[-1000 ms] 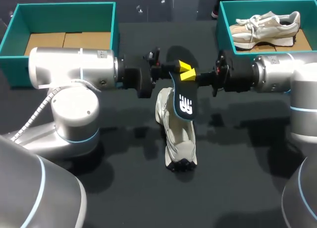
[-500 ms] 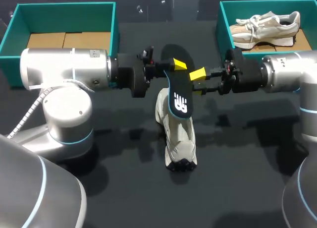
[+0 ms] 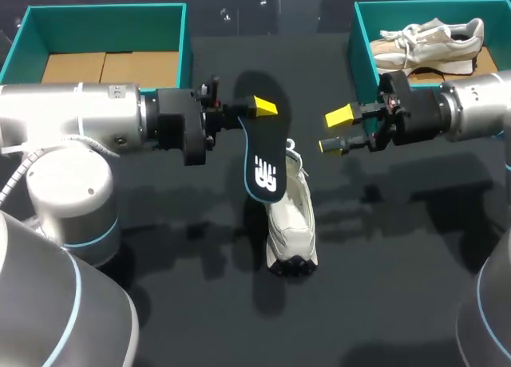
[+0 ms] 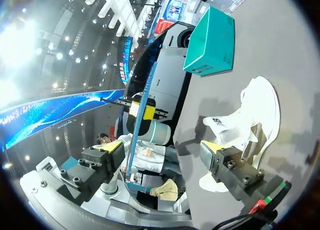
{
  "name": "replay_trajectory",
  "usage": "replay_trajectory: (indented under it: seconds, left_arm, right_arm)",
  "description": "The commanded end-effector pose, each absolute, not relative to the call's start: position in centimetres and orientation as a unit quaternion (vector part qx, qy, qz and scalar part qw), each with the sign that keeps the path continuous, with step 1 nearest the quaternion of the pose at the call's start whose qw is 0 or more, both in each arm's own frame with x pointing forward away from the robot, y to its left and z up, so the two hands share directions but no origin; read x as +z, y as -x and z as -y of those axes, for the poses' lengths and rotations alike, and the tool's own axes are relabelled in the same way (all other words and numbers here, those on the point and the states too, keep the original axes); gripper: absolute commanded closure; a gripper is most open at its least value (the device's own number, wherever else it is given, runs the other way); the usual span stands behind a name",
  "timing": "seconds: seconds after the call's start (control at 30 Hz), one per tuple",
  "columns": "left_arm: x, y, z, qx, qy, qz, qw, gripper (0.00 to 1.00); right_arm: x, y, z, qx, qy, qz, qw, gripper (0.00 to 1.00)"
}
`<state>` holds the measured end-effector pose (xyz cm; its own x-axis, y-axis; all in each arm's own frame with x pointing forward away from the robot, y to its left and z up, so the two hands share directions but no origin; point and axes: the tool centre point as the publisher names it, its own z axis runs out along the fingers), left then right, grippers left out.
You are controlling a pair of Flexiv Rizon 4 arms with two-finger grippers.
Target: Take the shoe out of the shoebox, open the shoe tongue, remove and reinsert the insole, then place the shoe into the shoebox
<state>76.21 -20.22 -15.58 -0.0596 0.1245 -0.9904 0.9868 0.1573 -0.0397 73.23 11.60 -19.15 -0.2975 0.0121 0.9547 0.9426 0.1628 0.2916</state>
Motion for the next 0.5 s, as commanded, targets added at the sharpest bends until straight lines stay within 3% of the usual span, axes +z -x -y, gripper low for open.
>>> replay_trajectory:
  seconds: [0.03,0.23,0.5]
  left_arm:
    - [-14.8,-74.8,18.3,-0.439,-0.484,-0.589,0.475,1.00]
    - [-14.2,-73.3,17.7,-0.456,-0.476,-0.620,0.425,1.00]
    - [-13.7,-72.8,17.4,-0.440,-0.498,-0.632,0.398,1.00]
  right_arm:
    - [-19.6,-73.1,-10.7,-0.504,0.318,0.699,0.395,0.00]
    - [-21.1,-73.2,-9.2,-0.444,0.245,0.804,0.310,0.00]
    - [-21.4,-73.2,-9.0,-0.425,0.236,0.816,0.312,0.00]
